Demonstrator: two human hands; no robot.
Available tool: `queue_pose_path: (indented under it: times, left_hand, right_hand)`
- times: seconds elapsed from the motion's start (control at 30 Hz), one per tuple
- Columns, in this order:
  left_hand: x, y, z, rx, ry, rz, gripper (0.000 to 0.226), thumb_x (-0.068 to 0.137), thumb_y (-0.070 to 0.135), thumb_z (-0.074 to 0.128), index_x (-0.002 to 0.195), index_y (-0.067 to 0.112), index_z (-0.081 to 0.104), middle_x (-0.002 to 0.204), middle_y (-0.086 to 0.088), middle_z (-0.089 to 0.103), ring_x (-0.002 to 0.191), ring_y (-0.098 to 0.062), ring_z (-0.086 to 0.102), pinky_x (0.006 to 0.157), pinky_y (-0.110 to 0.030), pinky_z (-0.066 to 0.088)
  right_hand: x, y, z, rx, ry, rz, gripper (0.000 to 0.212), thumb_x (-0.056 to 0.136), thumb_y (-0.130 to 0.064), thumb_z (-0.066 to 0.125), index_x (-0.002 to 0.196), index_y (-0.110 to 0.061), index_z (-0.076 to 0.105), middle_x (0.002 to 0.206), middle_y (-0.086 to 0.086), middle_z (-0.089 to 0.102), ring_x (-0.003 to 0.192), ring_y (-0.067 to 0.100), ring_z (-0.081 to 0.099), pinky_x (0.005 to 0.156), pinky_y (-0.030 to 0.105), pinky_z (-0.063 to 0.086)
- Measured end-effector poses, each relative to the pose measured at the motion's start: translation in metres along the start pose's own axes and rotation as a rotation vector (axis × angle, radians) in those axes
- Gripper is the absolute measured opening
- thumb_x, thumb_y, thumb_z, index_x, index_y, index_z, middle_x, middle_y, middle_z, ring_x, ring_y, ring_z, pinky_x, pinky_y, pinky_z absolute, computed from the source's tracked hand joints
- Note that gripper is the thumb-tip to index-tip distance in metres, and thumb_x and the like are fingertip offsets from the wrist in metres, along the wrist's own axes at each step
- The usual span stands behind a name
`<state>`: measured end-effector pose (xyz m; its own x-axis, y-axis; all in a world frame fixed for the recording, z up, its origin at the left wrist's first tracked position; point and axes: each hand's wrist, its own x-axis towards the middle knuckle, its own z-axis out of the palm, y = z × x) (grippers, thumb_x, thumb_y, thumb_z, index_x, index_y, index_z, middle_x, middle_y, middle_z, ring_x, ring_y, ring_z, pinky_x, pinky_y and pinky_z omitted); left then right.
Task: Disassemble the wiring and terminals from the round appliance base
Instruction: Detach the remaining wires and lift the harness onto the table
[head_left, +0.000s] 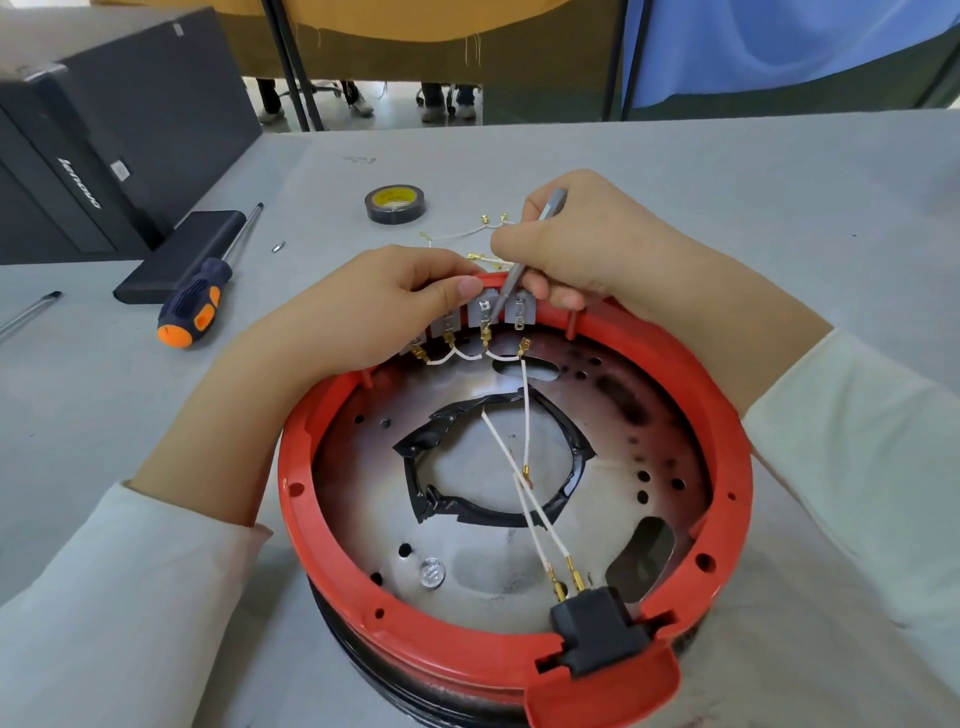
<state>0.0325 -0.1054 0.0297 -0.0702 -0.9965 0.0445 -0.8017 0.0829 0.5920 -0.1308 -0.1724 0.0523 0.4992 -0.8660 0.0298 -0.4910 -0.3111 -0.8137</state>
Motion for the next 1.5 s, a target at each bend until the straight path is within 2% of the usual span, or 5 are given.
queue_pose_path:
  times: [0.47,0.63,0.77,0.97,1.5]
  left_hand:
    - [-0.001,0.000,0.001,-0.042,-0.001,0.003,0.026,0.097,0.040,0.045,0.116,0.038,0.062,0.106,0.010,0.068,0.102,-0.011,0.060,0.097,-0.032,0.043]
    - [-0.001,0.001,0.002,-0.035,0.007,-0.020,0.026,0.096,0.043,0.045,0.115,0.039,0.063,0.098,0.008,0.069,0.089,-0.010,0.061,0.064,-0.009,0.045]
    - [-0.002,0.003,0.001,-0.047,0.004,-0.008,0.027,0.097,0.040,0.045,0.117,0.036,0.062,0.106,0.017,0.066,0.100,-0.003,0.059,0.089,-0.020,0.043]
    - [-0.001,0.003,0.000,-0.035,0.003,-0.012,0.026,0.096,0.041,0.045,0.115,0.038,0.062,0.103,0.022,0.065,0.095,0.006,0.056,0.078,-0.004,0.036]
    - [-0.002,0.001,0.000,-0.048,-0.002,0.006,0.025,0.096,0.040,0.045,0.115,0.039,0.062,0.109,0.019,0.065,0.103,-0.001,0.057,0.089,-0.010,0.038]
  right_hand:
    - [-0.023,0.012,0.004,0.051,0.216,-0.138,0.023,0.080,-0.015,0.059,0.061,-0.020,0.045,0.041,0.001,0.052,0.027,0.006,0.040,0.035,0.015,0.031]
    - [-0.021,0.012,0.005,0.057,0.167,-0.104,0.021,0.078,-0.012,0.057,0.062,-0.016,0.045,0.036,-0.001,0.051,0.028,0.012,0.035,0.034,0.013,0.029]
    - [-0.018,0.010,0.003,0.080,0.132,-0.069,0.019,0.076,-0.009,0.057,0.062,-0.013,0.044,0.035,-0.001,0.049,0.026,0.011,0.033,0.033,0.010,0.025]
    - [-0.004,0.005,-0.001,0.072,0.056,0.027,0.021,0.075,-0.007,0.056,0.061,-0.013,0.042,0.035,-0.001,0.047,0.026,0.011,0.032,0.036,0.011,0.023]
    - [-0.014,0.012,0.003,0.111,0.112,-0.109,0.023,0.074,-0.005,0.055,0.060,-0.014,0.038,0.034,0.002,0.047,0.025,0.014,0.029,0.033,0.012,0.024]
